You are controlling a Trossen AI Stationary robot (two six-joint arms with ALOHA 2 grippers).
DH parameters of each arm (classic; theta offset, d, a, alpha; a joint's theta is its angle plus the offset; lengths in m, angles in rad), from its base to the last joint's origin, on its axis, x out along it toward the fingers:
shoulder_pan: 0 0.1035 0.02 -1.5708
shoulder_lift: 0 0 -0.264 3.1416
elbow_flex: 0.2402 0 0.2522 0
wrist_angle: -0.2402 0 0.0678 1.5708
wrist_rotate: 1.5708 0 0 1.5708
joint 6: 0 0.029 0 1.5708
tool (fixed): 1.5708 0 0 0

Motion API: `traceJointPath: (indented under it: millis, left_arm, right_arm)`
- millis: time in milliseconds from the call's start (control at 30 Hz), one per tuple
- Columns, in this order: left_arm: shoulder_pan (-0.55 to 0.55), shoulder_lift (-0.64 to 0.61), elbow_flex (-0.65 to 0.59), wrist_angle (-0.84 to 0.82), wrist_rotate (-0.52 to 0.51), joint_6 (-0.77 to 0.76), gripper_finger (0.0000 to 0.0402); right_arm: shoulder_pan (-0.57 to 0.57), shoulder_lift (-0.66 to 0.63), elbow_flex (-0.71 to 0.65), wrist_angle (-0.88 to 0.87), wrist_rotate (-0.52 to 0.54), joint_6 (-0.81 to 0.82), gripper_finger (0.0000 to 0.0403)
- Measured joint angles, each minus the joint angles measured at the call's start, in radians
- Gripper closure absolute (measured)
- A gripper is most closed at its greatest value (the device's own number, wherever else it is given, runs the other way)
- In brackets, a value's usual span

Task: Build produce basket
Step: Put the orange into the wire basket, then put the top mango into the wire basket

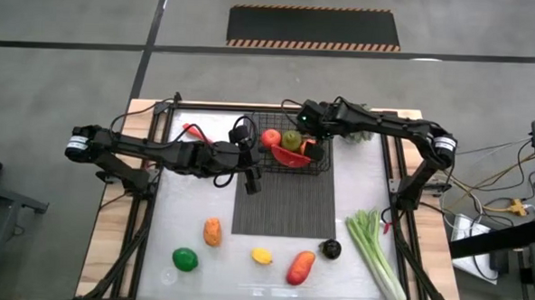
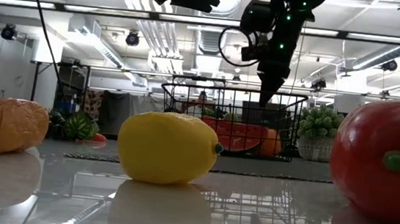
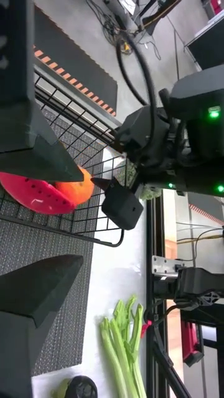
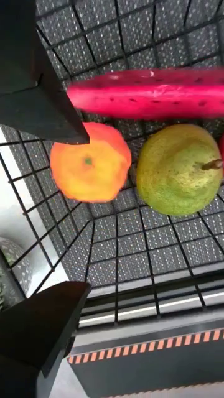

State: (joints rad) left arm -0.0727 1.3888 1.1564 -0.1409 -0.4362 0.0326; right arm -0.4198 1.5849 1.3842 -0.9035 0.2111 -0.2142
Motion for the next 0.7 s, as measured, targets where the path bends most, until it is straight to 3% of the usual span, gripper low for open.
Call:
traceJointPath:
  millis: [433, 700]
  left_arm:
    - [0.000, 0.000, 0.000, -0.014, 0.000, -0.028, 0.0217]
    - [0.000, 0.000, -0.002, -0.035, 0.000, -0.079, 0.0217]
  right_arm:
    - [0.032, -0.137, -0.001, -0.011, -0.017, 0.026, 0.0042]
    - [0.091, -0.302, -0.043, 0.017, -0.239, 0.102, 0.0042]
